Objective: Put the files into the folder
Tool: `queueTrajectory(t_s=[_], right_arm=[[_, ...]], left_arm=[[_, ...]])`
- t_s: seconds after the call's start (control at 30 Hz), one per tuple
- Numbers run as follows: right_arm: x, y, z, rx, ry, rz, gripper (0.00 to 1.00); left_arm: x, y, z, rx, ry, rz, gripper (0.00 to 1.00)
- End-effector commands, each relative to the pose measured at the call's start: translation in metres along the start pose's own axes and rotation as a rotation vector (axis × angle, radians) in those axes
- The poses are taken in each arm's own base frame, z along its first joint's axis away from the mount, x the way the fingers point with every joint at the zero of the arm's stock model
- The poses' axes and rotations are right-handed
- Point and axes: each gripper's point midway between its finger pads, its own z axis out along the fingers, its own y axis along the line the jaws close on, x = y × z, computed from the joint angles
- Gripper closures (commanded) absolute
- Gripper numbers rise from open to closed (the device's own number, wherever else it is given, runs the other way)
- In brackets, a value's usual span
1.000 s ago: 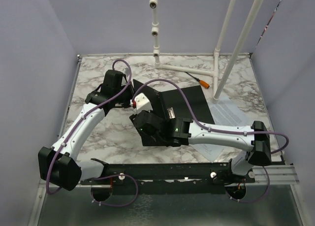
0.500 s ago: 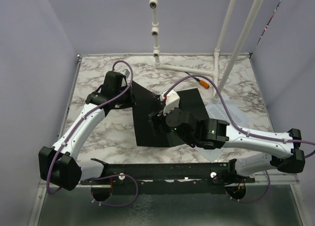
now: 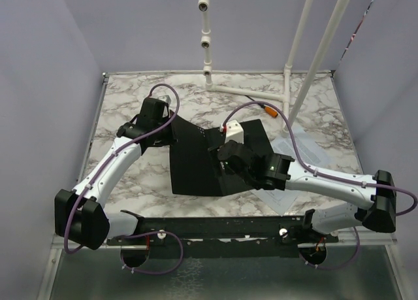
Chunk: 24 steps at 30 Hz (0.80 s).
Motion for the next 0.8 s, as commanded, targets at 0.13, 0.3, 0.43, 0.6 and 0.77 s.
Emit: queueTrajectory(t_s=[0.13, 0.3, 0.43, 0.6, 0.77], right_arm=[[0.041, 0.007, 0.05, -0.041, 0.168, 0.04, 0.13], [0.055, 0.004, 0.072, -0.04, 0.228, 0.048, 0.17], [0.064, 0.004, 0.085, -0.036, 0.266, 0.05, 0.21], [0.071, 0.003, 0.095, -0.03, 0.296, 0.052, 0.29], [0.079, -0.001, 0.105, -0.011, 0.321, 0.049, 0.35]], left_arm=[[0.001, 0.049, -0.003, -0.229, -0.056, 0.054, 0.72], [-0.006, 0.067, -0.012, -0.333, -0.105, 0.054, 0.54], [-0.014, 0.084, -0.025, -0.441, -0.156, 0.047, 0.22], [-0.022, 0.085, -0.037, -0.452, -0.209, 0.032, 0.01], [-0.023, 0.073, -0.037, -0.384, -0.207, 0.027, 0.01]])
